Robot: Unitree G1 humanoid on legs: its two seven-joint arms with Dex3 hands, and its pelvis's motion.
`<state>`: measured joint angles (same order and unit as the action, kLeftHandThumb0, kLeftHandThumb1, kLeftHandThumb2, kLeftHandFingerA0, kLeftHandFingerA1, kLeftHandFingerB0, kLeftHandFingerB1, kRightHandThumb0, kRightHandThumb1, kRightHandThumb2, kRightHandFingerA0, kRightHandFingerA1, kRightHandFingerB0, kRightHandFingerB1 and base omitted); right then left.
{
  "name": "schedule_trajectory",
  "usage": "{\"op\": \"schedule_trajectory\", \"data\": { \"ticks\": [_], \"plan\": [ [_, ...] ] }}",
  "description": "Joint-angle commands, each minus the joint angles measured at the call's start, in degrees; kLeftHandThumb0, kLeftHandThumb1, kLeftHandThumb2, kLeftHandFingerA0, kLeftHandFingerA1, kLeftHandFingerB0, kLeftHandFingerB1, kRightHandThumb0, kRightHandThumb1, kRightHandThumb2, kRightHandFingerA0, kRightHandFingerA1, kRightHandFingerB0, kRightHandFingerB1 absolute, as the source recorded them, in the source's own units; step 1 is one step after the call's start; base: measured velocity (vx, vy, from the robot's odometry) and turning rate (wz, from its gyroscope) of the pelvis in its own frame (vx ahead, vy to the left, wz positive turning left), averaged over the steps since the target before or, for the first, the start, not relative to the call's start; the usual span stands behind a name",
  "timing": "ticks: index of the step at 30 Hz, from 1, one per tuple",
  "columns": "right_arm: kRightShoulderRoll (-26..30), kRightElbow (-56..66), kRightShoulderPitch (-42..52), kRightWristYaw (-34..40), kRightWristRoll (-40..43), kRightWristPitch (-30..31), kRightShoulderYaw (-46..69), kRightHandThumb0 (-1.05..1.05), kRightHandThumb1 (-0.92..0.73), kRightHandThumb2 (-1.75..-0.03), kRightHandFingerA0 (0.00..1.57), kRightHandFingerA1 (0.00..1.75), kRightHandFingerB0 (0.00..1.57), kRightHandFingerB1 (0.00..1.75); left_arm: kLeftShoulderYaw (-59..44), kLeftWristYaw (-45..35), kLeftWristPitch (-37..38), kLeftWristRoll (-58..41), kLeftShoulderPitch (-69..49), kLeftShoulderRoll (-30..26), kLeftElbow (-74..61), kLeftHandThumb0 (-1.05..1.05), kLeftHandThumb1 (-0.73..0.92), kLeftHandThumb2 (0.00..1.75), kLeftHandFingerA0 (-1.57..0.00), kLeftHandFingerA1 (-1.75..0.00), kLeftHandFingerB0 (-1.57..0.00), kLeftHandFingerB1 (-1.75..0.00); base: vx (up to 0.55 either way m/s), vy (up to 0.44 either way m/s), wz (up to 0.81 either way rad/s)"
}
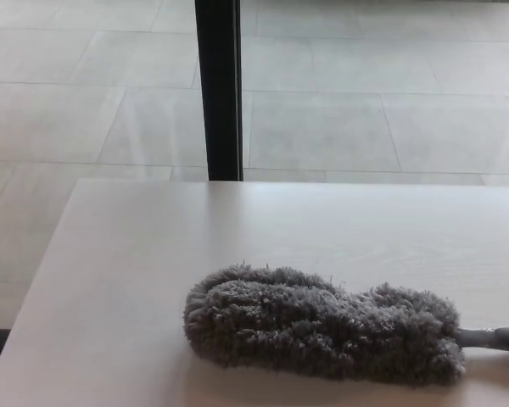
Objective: The robot uses its right hand to pick up the duster kept in the middle of the desk and use it to wipe the desk by swiping its surface twice
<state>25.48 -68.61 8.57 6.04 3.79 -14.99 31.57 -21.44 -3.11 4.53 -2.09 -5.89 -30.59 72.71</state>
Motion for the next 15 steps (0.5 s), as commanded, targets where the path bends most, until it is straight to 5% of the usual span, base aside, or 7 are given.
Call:
{"op": "schedule_trajectory", "data": {
  "ticks": [1, 5, 7, 9, 10, 12, 15],
  "plan": [
    [2.4, -2.0, -2.8, 0.7, 6.5, -3.5, 5.3, -0.49, -0.38, -0.90, 1.38, 1.42, 0.40, 0.64, -1.8, 1.1, -0.8, -2.2, 1.2, -1.7, 1.6, -0.49, 0.58, 0.57, -0.83, -0.80, -0.62, -0.54, 0.00, 0.000, 0.00],
    [4.9, 6.2, -9.0, -5.4, 13.1, 1.9, 10.9, -0.78, -0.50, -0.89, 1.17, 1.35, 0.04, 0.57, -1.6, 0.7, -0.4, -1.9, 1.5, -1.4, 2.1, -0.49, 0.58, 0.57, -0.79, -0.86, -0.64, -0.56, 0.00, 0.000, 0.00],
    [5.6, 9.1, -11.8, -7.8, 14.8, 2.7, 12.2, -0.81, -0.54, -0.89, 0.39, 0.83, 0.03, 0.50, -1.7, 0.6, -0.5, -2.1, 1.6, -1.4, 1.9, -0.47, 0.59, 0.57, -0.74, -0.77, -0.60, -0.53, 0.00, 0.000, 0.00],
    [4.9, 20.6, -13.6, -9.0, 16.1, 5.8, 11.3, -0.83, -0.56, -0.92, 0.77, 1.18, 0.02, 0.52, -1.6, 0.7, -0.6, -2.1, 1.5, -1.3, 1.8, -0.48, 0.59, 0.58, -0.78, -0.75, -0.62, -0.55, 0.00, 0.000, 0.00],
    [4.3, 26.8, -13.9, -7.8, 15.3, 7.0, 9.9, -0.80, -0.71, -0.61, 0.36, 1.07, 0.00, 0.52, -1.4, 0.6, -0.2, -1.9, 1.1, -1.2, 1.9, -0.49, 0.60, 0.57, -0.75, -0.99, -0.64, -0.57, 0.00, 0.000, 0.00],
    [5.5, 27.8, -17.8, -7.9, 14.2, 7.9, 8.4, -0.75, -0.53, -0.99, 0.72, 1.07, 0.00, 0.38, -1.5, 0.4, 0.1, -2.2, 0.8, -1.0, 1.9, -0.49, 0.60, 0.58, -0.72, -0.95, -0.63, -0.57, 0.00, 0.000, 0.00],
    [4.8, 30.8, -27.3, -11.9, 12.9, 4.4, 3.4, -0.90, -0.58, -0.92, 0.33, 0.68, 0.09, 0.49, -0.9, 1.1, 0.0, -1.7, 0.7, -0.8, 1.6, -0.49, 0.60, 0.57, -0.75, -0.91, -0.66, -0.58, 0.00, 0.000, 0.00]
  ]
}}
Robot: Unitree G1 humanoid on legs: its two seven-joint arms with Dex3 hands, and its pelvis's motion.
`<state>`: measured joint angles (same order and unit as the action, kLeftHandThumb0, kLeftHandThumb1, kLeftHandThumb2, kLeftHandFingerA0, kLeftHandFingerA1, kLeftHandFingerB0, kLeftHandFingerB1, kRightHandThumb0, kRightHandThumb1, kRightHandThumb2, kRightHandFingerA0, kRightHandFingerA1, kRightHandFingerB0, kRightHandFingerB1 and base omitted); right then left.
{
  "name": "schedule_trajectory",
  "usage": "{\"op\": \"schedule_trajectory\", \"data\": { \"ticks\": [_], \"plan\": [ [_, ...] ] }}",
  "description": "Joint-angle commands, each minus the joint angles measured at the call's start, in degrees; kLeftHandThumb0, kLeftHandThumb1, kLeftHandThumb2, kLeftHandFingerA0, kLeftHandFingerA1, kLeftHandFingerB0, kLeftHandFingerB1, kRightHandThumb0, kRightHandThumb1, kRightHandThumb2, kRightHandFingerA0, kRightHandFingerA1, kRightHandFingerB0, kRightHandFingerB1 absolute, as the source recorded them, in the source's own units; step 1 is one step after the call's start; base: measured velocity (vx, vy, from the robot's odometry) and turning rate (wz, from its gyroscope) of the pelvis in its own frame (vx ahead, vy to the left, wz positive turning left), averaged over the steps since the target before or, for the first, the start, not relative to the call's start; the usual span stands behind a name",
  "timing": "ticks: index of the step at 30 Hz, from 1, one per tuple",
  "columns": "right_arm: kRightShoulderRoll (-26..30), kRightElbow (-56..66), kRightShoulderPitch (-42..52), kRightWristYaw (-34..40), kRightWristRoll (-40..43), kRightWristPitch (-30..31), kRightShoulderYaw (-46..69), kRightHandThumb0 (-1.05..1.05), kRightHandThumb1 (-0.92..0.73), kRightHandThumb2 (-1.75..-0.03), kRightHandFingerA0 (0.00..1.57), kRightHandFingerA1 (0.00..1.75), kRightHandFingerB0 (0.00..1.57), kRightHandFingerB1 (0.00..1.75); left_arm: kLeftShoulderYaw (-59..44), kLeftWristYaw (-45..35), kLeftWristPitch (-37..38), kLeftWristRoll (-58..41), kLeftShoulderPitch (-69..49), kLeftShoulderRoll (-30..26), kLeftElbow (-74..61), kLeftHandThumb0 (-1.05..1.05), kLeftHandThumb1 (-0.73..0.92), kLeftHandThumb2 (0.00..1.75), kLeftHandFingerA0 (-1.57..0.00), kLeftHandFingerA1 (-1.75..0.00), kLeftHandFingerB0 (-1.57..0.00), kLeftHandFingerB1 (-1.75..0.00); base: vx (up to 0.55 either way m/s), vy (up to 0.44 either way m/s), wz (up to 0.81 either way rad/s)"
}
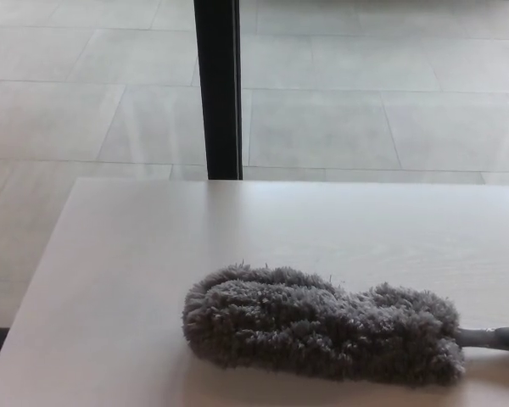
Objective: The robot uses its right hand to pick up the duster kept in the middle of the desk and use it to wipe the desk by swiping its surface twice
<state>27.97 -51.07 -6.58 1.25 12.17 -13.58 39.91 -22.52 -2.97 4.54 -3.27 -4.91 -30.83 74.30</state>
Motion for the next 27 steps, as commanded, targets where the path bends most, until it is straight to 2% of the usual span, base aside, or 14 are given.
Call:
{"op": "schedule_trajectory", "data": {
  "ticks": [1, 3, 4, 5, 6, 7, 8, 13, 14, 17, 18, 20, 23, 27],
  "plan": [
    [0.5, 20.3, -12.5, -7.1, 4.9, 6.6, -7.6, -0.80, -0.64, -0.60, 0.48, 0.77, 0.21, 0.34, 0.4, 1.1, -0.1, -0.3, -0.2, -0.6, 0.2, -0.50, 0.59, 0.58, -0.79, -0.81, -0.66, -0.56, 0.00, 0.000, 0.00],
    [-0.4, 23.8, -12.5, -7.0, 5.1, 8.6, -8.7, -0.80, -0.64, -0.60, 0.48, 0.77, 0.21, 0.34, 0.5, 1.2, -0.1, -0.2, -0.1, -0.6, 0.2, -0.50, 0.59, 0.58, -0.79, -0.81, -0.66, -0.56, 0.00, 0.000, 0.00],
    [-0.7, 27.4, -12.3, -8.3, 3.9, 8.9, -11.6, -0.81, -0.65, -0.60, 0.38, 0.58, 0.18, 0.30, 1.3, 1.5, -0.3, 0.6, 0.1, -0.8, 0.3, -0.52, 0.59, 0.58, -0.80, -0.86, -0.66, -0.55, 0.00, 0.000, 0.00],
    [-1.3, 30.7, -12.1, -8.4, 2.6, 9.6, -14.1, -0.80, -0.66, -0.61, 0.35, 0.50, 0.18, 0.27, 1.1, 1.4, -0.4, 0.4, 0.2, -0.8, 0.3, -0.51, 0.59, 0.58, -0.80, -0.81, -0.63, -0.53, 0.00, 0.000, 0.00],
    [-2.3, 34.5, -12.6, -8.2, -0.3, 10.2, -18.2, -0.79, -0.52, -0.89, 0.25, 0.51, 0.12, 0.40, 0.9, 1.1, -0.5, 0.0, 0.3, -0.7, 0.3, -0.51, 0.60, 0.58, -0.72, -0.68, -0.61, -0.51, 0.00, 0.000, 0.00],
    [-3.2, 36.8, -12.9, -8.9, -2.2, 10.1, -21.5, -0.79, -0.51, -0.90, 0.24, 0.51, 0.10, 0.40, 1.0, 1.1, -0.5, 0.1, 0.4, -0.7, 0.3, -0.51, 0.60, 0.58, -0.72, -0.70, -0.62, -0.52, 0.00, 0.000, 0.00],
    [-4.2, 37.9, -12.8, -10.0, -3.2, 9.3, -24.0, -0.73, -0.63, -0.60, 0.37, 0.51, 0.24, 0.29, 0.7, 1.2, -0.7, -0.3, 0.7, -0.6, 0.4, -0.49, 0.56, 0.58, -0.79, -0.83, -0.60, -0.52, 0.00, 0.000, 0.00],
    [-5.6, 39.0, -12.0, -11.6, -10.6, 5.8, -34.2, -0.73, -0.62, -0.59, 0.31, 0.40, 0.25, 0.29, 0.4, 1.1, -0.4, -0.6, 1.0, -0.4, 0.7, -0.50, 0.57, 0.58, -0.77, -0.84, -0.62, -0.54, 0.00, 0.000, 0.00],
    [-5.5, 38.3, -11.7, -12.0, -11.8, 4.4, -35.9, -0.72, -0.49, -0.85, 0.28, 0.54, 0.20, 0.42, 0.1, 0.9, -0.3, -0.9, 1.0, -0.3, 0.7, -0.47, 0.59, 0.58, -0.74, -0.78, -0.66, -0.55, 0.00, 0.000, 0.00],
    [-4.9, 36.4, -10.9, -12.7, -15.1, 0.8, -40.5, -0.71, -0.48, -0.85, 0.29, 0.55, 0.21, 0.42, -0.1, 1.0, -0.1, -1.2, 0.9, -0.3, 0.6, -0.48, 0.59, 0.58, -0.78, -0.81, -0.68, -0.56, 0.00, 0.000, 0.00],
    [-3.9, 33.2, -10.6, -13.6, -19.4, -2.4, -44.6, -0.66, -0.60, -0.59, 0.38, 0.47, 0.34, 0.31, 0.2, 1.0, -0.3, -0.8, 0.7, -0.5, 0.6, -0.50, 0.60, 0.57, -0.81, -0.83, -0.67, -0.53, 0.00, 0.000, 0.00],
    [-3.4, 32.3, -10.6, -13.0, -20.5, -3.3, -46.2, -0.70, -0.61, -0.59, 0.42, 0.47, 0.35, 0.31, 0.2, 1.0, -0.3, -0.8, 0.6, -0.6, 0.6, -0.51, 0.59, 0.58, -0.76, -0.84, -0.68, -0.55, 0.00, 0.000, 0.00],
    [-2.4, 30.5, -9.8, -12.6, -23.8, -2.2, -51.0, -0.69, -0.61, -0.59, 0.35, 0.53, 0.35, 0.31, -0.1, 0.4, -0.5, -1.3, 0.5, -0.8, 0.6, -0.50, 0.59, 0.58, -0.75, -0.79, -0.65, -0.54, 0.00, 0.000, 0.00],
    [-0.5, 29.6, -9.0, -13.6, -27.1, -3.5, -56.2, -0.60, -0.63, -0.59, 0.30, 0.46, 0.39, 0.34, 0.5, 0.2, -0.1, -0.5, 0.1, -1.3, 0.5, -0.51, 0.60, 0.58, -0.69, -0.72, -0.66, -0.55, 0.00, 0.000, 0.00]
  ]
}}
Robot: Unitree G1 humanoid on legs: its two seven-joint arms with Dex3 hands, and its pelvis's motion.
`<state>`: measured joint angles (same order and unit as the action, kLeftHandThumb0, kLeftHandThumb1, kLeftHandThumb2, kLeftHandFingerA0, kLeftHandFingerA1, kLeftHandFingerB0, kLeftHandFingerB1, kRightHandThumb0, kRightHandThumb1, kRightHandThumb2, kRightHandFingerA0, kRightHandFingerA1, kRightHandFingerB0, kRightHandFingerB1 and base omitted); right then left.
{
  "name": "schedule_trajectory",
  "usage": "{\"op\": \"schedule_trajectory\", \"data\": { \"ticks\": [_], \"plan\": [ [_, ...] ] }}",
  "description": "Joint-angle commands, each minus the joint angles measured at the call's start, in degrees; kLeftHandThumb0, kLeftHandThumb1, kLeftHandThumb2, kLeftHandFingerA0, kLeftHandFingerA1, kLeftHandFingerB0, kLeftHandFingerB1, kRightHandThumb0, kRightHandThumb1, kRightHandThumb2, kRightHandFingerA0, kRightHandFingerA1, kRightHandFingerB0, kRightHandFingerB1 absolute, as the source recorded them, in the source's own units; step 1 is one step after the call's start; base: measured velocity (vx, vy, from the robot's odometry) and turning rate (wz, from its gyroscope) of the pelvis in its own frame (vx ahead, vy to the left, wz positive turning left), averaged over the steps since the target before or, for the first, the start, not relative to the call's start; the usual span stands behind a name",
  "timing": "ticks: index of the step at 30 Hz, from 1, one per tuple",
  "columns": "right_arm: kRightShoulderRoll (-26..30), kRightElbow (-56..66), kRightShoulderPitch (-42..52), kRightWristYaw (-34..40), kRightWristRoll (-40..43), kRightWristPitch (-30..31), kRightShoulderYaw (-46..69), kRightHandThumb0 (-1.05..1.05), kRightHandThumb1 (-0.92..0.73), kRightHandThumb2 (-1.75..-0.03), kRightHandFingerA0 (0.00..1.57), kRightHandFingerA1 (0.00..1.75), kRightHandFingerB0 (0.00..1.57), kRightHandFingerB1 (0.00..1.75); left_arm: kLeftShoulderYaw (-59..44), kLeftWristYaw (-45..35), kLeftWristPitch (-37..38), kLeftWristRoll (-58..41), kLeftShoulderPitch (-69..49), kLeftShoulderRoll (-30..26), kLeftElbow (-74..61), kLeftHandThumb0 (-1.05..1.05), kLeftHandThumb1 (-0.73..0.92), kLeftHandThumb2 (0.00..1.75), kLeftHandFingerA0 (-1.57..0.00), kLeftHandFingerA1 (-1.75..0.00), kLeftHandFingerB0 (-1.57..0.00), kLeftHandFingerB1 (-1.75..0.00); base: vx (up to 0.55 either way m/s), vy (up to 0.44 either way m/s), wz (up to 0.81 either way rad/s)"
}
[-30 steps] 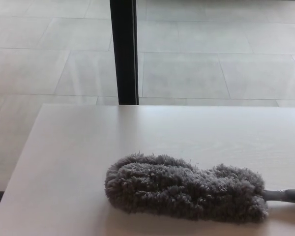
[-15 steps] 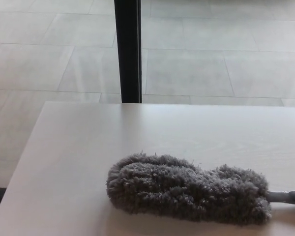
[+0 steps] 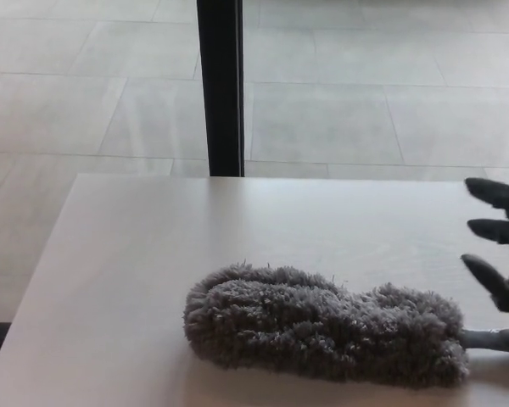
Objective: The robot uses its right hand to pick up the duster kept in the middle of the desk and use it to wipe the desk by swiping its surface twice
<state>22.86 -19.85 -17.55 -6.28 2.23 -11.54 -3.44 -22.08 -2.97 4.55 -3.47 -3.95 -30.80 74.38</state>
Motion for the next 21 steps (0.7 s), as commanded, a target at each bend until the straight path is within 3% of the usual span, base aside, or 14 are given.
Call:
{"op": "schedule_trajectory", "data": {
  "ticks": [1, 3, 4, 5, 6, 7, 9, 10, 11, 12, 15, 19, 21],
  "plan": [
    [4.5, -2.5, 2.0, -5.6, -17.7, -6.4, -13.9, -0.59, -0.62, -0.58, 0.31, 0.50, 0.42, 0.35, -0.3, 0.2, -0.2, -0.8, -0.8, -1.3, 0.4, -0.50, 0.59, 0.58, -0.72, -0.75, -0.63, -0.54, 0.00, 0.000, 0.00],
    [4.1, -3.6, 2.0, -5.7, -18.3, -6.3, -16.3, -0.57, -0.60, -0.59, 0.29, 0.54, 0.42, 0.35, -1.2, 0.0, -0.6, -1.7, -0.8, -1.3, 0.4, -0.50, 0.55, 0.59, -0.76, -0.80, -0.60, -0.55, 0.00, 0.000, 0.00],
    [4.1, -3.7, 1.9, -5.6, -18.8, -6.2, -17.0, -0.61, -0.49, -0.83, 0.25, 0.58, 0.33, 0.47, -1.2, 0.2, -0.6, -1.6, -0.7, -1.3, 0.4, -0.49, 0.57, 0.57, -0.80, -0.83, -0.64, -0.55, 0.00, 0.000, 0.00],
    [4.2, -3.9, 1.6, -5.5, -19.4, -6.1, -18.0, -0.58, -0.61, -0.59, 0.26, 0.56, 0.40, 0.34, -1.1, 0.2, -0.6, -1.5, -0.7, -1.4, 0.4, -0.50, 0.58, 0.57, -0.81, -0.82, -0.63, -0.54, 0.00, 0.000, 0.00],
    [4.0, -4.9, 1.4, -5.3, -19.3, -7.3, -18.5, -0.57, -0.60, -0.58, 0.27, 0.59, 0.40, 0.35, -1.0, -0.2, -0.3, -1.5, -0.8, -1.4, 0.3, -0.51, 0.57, 0.59, -0.80, -0.80, -0.61, -0.55, 0.00, 0.000, 0.00],
    [3.9, -5.4, 1.4, -4.7, -19.7, -8.3, -19.0, -0.57, -0.59, -0.58, 0.28, 0.61, 0.41, 0.36, -0.9, -0.3, -0.2, -1.4, -0.9, -1.5, 0.3, -0.51, 0.58, 0.57, -0.78, -0.93, -0.63, -0.56, 0.00, 0.000, 0.00],
    [4.1, -5.9, 1.4, -3.4, -20.3, -9.1, -20.0, -0.57, -0.59, -0.58, 0.28, 0.61, 0.41, 0.36, -0.8, -0.3, -0.2, -1.2, -0.9, -1.6, 0.2, -0.51, 0.58, 0.57, -0.78, -0.93, -0.63, -0.56, 0.00, 0.000, 0.00],
    [4.7, -6.0, 0.9, -2.7, -22.6, -9.2, -21.7, -0.56, -0.61, -0.58, 0.28, 0.60, 0.40, 0.35, -1.1, -0.6, -0.4, -1.6, -0.9, -1.6, 0.1, -0.52, 0.59, 0.57, -0.79, -0.86, -0.61, -0.53, 0.00, 0.000, 0.00],
    [5.1, -5.7, 0.8, -2.2, -24.0, -9.0, -22.6, -0.57, -0.62, -0.59, 0.27, 0.58, 0.37, 0.35, -0.9, -0.2, -0.8, -1.4, -0.8, -1.8, 0.1, -0.52, 0.58, 0.57, -0.77, -0.91, -0.64, -0.55, 0.00, 0.000, 0.00],
    [5.9, -5.2, 0.4, -1.2, -26.7, -8.5, -23.9, -0.60, -0.65, -0.60, 0.27, 0.55, 0.36, 0.34, -1.1, -0.5, -0.7, -1.5, -0.7, -1.8, 0.1, -0.52, 0.59, 0.57, -0.76, -0.80, -0.61, -0.54, 0.00, 0.000, 0.00],
    [7.0, -5.5, -0.3, 3.4, -32.3, -9.8, -26.8, -0.62, -0.66, -0.61, 0.30, 0.55, 0.35, 0.35, -1.0, -0.5, -0.7, -1.4, -0.4, -1.8, 0.2, -0.52, 0.58, 0.58, -0.78, -0.80, -0.65, -0.57, 0.00, 0.000, 0.00],
    [6.1, -9.0, -0.1, 8.2, -36.6, -10.4, -31.2, -0.53, -0.65, -0.59, 0.31, 0.61, 0.35, 0.38, -0.1, -0.6, -0.6, -0.5, -0.2, -2.0, 0.2, -0.53, 0.61, 0.59, -0.72, -0.62, -0.57, -0.50, 0.00, 0.000, 0.00],
    [5.4, -10.5, 0.0, 10.2, -37.8, -10.0, -32.7, -0.50, -0.64, -0.59, 0.33, 0.61, 0.37, 0.37, -0.1, -0.8, -0.7, -0.6, -0.2, -2.0, 0.1, -0.52, 0.62, 0.59, -0.71, -0.61, -0.59, -0.51, 0.00, 0.000, 0.00]
  ]
}}
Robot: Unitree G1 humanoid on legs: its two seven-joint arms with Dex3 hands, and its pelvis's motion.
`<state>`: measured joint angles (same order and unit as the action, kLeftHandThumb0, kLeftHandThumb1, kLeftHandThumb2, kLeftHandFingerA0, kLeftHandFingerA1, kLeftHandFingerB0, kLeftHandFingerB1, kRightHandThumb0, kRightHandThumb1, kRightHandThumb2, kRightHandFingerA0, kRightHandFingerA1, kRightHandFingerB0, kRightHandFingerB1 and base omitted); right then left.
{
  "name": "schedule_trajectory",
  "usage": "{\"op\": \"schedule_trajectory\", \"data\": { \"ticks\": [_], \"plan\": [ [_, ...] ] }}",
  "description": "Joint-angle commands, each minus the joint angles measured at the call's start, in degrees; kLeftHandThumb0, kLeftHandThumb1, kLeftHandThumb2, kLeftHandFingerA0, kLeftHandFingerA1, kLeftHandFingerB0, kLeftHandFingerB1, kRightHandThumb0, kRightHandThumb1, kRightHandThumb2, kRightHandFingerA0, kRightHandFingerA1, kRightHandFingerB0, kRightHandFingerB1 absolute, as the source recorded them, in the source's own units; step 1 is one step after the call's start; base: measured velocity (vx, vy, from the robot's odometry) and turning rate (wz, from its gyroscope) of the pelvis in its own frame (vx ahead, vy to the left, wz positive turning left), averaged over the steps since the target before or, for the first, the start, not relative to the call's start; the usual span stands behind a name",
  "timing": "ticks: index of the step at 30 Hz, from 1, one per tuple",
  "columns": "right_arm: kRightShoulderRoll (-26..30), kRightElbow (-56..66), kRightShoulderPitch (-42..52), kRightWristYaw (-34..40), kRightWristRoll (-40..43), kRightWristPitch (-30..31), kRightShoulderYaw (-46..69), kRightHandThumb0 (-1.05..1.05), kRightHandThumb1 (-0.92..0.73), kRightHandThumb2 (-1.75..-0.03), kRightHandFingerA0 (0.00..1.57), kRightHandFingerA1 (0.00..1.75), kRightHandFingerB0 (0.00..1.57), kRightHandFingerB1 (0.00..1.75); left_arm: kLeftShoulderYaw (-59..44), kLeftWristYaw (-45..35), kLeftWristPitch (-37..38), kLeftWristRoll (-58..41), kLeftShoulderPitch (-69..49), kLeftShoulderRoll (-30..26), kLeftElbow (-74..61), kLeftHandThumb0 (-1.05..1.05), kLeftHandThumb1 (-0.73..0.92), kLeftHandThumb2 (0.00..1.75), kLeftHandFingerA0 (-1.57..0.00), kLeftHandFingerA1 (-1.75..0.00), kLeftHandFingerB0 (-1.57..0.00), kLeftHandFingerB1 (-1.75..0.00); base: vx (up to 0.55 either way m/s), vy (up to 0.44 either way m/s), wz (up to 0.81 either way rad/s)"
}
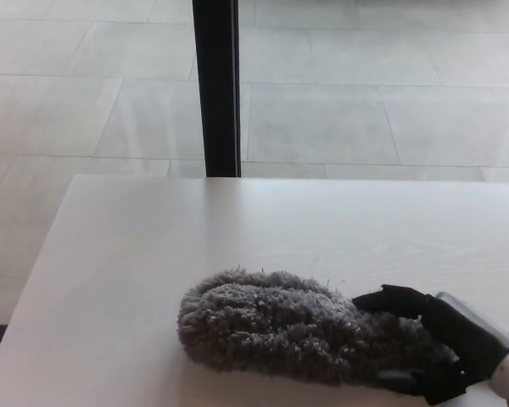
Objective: The robot uses its right hand to pick up the duster kept in the middle of the desk and use it to wipe the desk by swiping its surface twice
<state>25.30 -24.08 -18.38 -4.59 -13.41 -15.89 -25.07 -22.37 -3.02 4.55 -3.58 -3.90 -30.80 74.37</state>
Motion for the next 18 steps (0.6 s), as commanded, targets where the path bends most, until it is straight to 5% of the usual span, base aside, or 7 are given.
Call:
{"op": "schedule_trajectory", "data": {
  "ticks": [1, 8, 10, 13, 14, 16, 18],
  "plan": [
    [2.2, -8.4, 0.5, 10.5, -22.7, -6.2, -11.9, -0.48, -0.63, -0.59, 0.35, 0.62, 0.38, 0.36, 0.1, -0.9, -0.7, -0.6, -0.3, -2.0, -0.1, -0.52, 0.62, 0.59, -0.71, -0.64, -0.59, -0.53, 0.00, 0.000, 0.00],
    [-0.5, -12.7, 1.5, 26.8, -29.7, -4.9, -16.6, -0.39, -0.69, -0.61, 0.57, 1.13, 0.54, 0.41, 0.2, -0.6, -0.7, -0.4, -0.2, -2.0, 0.0, -0.51, 0.62, 0.58, -0.77, -0.74, -0.63, -0.54, 0.00, 0.000, 0.00],
    [-1.4, -15.4, 1.2, 39.5, -35.3, -5.3, -20.4, -0.34, -0.77, -0.66, 0.71, 1.61, 0.65, 0.66, 0.8, -0.5, -0.4, 0.2, -0.2, -1.9, 0.0, -0.52, 0.63, 0.59, -0.75, -0.67, -0.61, -0.52, 0.00, 0.000, 0.00],
    [-1.8, -17.9, 0.6, 50.1, -39.0, -6.9, -23.6, -0.36, -0.71, -0.64, 0.75, 1.66, 0.80, 0.76, 1.2, -0.6, -0.5, 0.6, 0.2, -2.0, 0.0, -0.52, 0.64, 0.59, -0.73, -0.62, -0.62, -0.51, 0.00, 0.000, 0.00],
    [-2.0, -18.3, 0.2, 52.3, -40.0, -6.4, -24.7, -0.43, -0.48, -0.90, 1.03, 1.30, 0.79, 0.86, 1.1, -0.7, -0.5, 0.5, 0.3, -2.0, 0.1, -0.52, 0.63, 0.59, -0.72, -0.64, -0.61, -0.52, 0.00, 0.000, 0.00],
    [-2.6, -19.1, -0.5, 55.8, -41.7, -6.5, -26.5, -0.35, -0.70, -0.57, 0.72, 1.73, 0.79, 0.82, 0.7, -1.2, -0.4, 0.0, 0.4, -2.0, 0.0, -0.51, 0.64, 0.59, -0.72, -0.63, -0.63, -0.53, 0.00, 0.000, 0.00],
    [-3.4, -19.4, -0.9, 57.2, -42.3, -5.1, -27.8, -0.37, -0.68, -0.59, 0.74, 1.71, 0.80, 0.79, 1.1, -1.1, 0.0, 0.3, 0.4, -2.1, -0.1, -0.51, 0.63, 0.59, -0.74, -0.65, -0.65, -0.52, 0.00, 0.000, 0.00]
  ]
}}
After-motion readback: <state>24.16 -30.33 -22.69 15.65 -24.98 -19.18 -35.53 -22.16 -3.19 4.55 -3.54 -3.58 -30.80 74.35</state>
